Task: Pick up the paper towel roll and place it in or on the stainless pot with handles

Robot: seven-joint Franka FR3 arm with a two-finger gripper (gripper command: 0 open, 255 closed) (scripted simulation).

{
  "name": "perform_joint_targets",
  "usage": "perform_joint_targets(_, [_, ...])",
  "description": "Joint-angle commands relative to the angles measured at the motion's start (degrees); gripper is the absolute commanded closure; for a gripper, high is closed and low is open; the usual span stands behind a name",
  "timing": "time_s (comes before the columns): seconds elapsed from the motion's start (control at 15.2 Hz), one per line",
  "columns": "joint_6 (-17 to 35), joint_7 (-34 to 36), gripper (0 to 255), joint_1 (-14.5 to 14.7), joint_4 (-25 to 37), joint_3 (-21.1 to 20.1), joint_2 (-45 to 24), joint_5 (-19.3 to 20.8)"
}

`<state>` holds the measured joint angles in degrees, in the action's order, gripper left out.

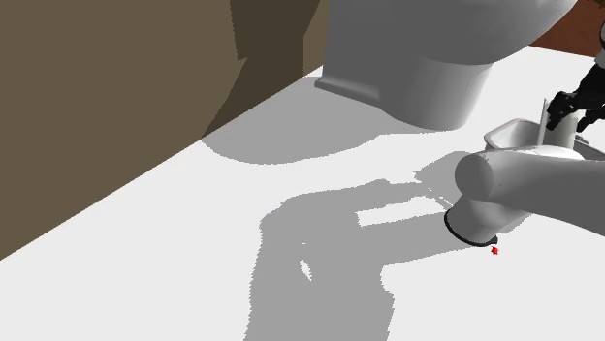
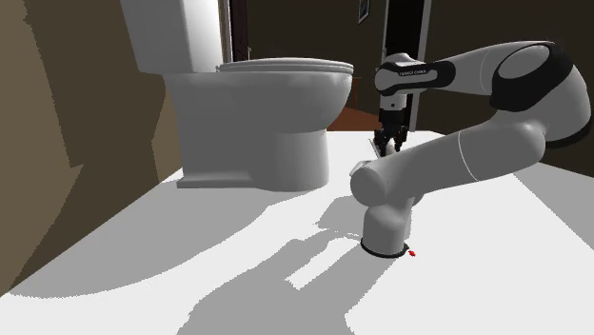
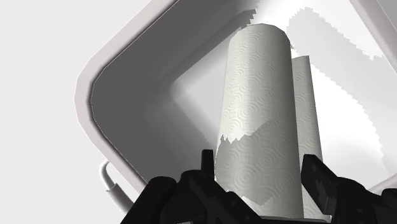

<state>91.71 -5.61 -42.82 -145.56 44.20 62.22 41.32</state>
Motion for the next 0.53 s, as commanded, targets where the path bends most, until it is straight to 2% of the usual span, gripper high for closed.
perform_joint_targets(0.0, [1.36,0.24,255,-0.17,-1.29,1.08,0.04,0.93])
perform_joint_targets(0.46, [2.43,0.44,255,-0.37,-2.41,1.97,0.13,1.73])
